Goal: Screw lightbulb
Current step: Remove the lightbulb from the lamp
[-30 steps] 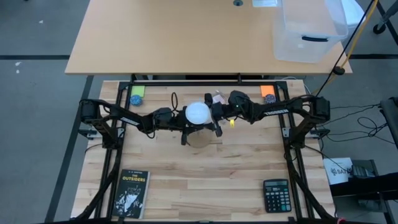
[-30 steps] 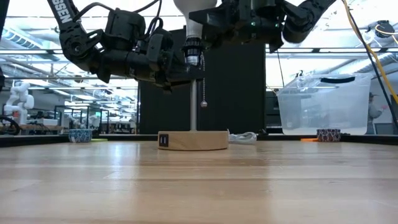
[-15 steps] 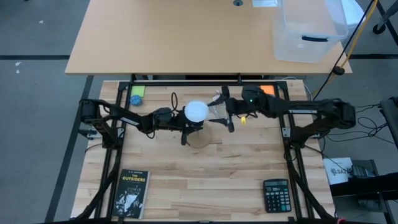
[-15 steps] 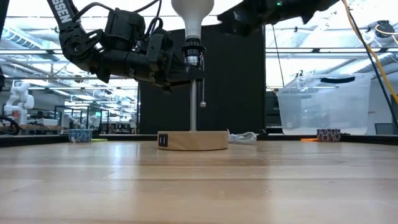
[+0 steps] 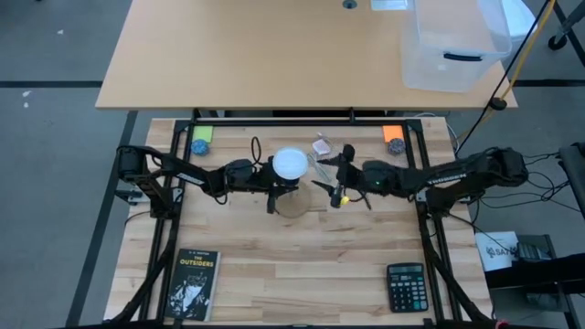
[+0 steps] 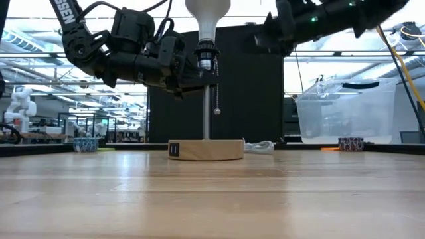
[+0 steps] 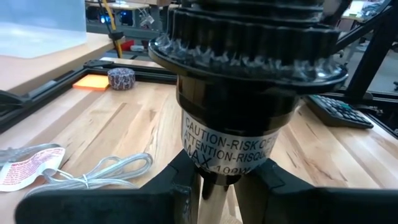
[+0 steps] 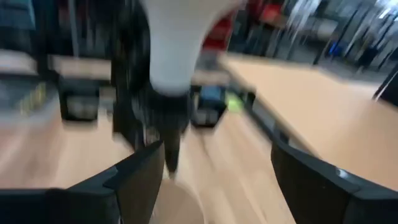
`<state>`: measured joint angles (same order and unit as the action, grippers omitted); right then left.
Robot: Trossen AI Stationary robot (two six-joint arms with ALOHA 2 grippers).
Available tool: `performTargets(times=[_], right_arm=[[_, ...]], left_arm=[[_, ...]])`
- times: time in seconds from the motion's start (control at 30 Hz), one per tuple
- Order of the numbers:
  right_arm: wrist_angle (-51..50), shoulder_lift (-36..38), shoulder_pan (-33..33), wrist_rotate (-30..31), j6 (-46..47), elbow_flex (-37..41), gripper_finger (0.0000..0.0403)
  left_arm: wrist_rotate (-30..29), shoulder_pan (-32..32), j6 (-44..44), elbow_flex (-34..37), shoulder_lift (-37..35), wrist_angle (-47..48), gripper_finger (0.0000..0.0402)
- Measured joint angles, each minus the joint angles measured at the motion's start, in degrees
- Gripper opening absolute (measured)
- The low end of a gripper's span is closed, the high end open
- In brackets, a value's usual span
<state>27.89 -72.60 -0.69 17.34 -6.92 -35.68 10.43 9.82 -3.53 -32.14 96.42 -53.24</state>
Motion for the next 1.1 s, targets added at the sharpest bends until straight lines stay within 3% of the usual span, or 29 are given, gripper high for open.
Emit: performTargets(times=[0.13,0.53,0.63,0.87,1.1], right_arm=[[15.77,-2.69,1.85,1.72,0.29,4.11,0.028],[28.43,-17.53,4.06,4.08,0.3,-1.93,0.0277],[30.71,-19.69,5.32,8.72,-3.35,-4.01,0.0277],[30.04,-22.81,5.69,9.77,-4.45,-10.06,0.0277],[29.75,-26.75,5.42,15.63,-6.54,-16.11,0.0277]], left_arm=[[-1.2,0.0,0.0,0.0,0.0,-0.02,0.0071],[-3.56,-0.07,-0.48,0.0,0.02,-0.06,0.0071],[-3.79,-0.07,-0.52,-0.02,0.04,-0.07,0.0071],[-3.91,-0.07,-0.53,-0.02,0.04,-0.16,0.0071],[-4.01,-0.04,-0.94,-0.02,0.02,-0.13,0.0071]])
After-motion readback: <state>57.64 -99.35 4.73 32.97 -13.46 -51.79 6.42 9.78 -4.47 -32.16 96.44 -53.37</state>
